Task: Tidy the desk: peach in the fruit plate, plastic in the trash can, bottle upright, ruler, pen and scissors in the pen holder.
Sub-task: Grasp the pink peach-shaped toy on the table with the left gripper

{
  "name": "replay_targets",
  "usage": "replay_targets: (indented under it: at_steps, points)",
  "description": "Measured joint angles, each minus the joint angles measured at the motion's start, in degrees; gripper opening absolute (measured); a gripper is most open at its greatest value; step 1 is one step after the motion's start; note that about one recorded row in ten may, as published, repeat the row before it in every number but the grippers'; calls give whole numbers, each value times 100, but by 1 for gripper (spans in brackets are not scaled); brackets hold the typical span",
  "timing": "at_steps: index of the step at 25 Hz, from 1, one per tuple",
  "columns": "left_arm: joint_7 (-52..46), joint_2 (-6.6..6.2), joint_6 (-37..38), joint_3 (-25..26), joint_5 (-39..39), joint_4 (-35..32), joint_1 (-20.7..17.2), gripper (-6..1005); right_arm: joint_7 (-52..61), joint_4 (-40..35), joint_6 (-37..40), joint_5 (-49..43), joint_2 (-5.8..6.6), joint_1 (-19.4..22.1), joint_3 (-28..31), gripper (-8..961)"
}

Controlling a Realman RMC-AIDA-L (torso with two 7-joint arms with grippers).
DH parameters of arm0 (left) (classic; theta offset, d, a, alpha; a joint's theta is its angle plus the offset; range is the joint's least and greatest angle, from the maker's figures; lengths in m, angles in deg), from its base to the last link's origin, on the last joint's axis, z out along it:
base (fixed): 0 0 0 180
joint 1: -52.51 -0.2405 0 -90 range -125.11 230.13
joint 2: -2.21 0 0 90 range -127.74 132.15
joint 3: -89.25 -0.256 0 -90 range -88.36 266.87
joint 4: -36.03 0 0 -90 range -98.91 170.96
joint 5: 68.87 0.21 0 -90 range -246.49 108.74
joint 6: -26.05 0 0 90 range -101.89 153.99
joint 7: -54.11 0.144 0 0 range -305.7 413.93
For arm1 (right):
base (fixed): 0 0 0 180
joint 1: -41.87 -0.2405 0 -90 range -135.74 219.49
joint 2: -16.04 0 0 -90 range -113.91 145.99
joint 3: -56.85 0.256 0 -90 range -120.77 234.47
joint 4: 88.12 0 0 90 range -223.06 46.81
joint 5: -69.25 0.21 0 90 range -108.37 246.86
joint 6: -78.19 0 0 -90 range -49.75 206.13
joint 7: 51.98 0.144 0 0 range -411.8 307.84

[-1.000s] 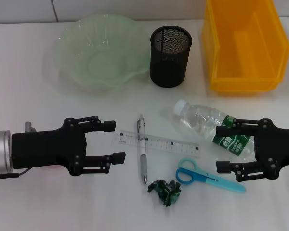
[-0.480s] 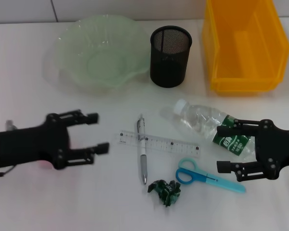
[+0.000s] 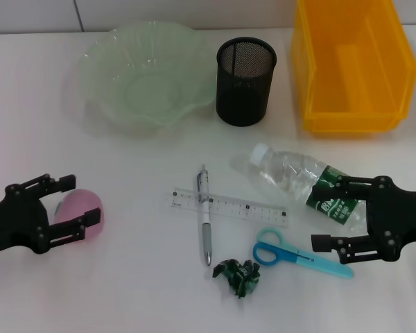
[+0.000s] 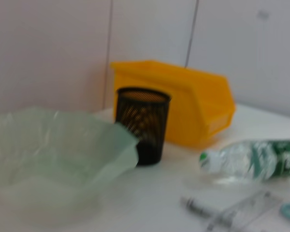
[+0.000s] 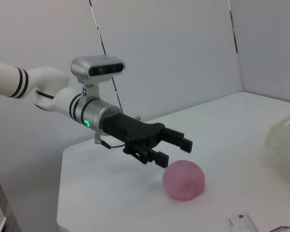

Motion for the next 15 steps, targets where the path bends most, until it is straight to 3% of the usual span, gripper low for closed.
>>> replay_targets:
  at_steps: [11,15]
  points:
    - [116,30,-965,-58,186,61,5,760,1,0,0,-10,0,-6,-1,827]
    - [128,26,-1028,-53,199,39,-6,666,11,-1,0,-14,0,3,-1,827]
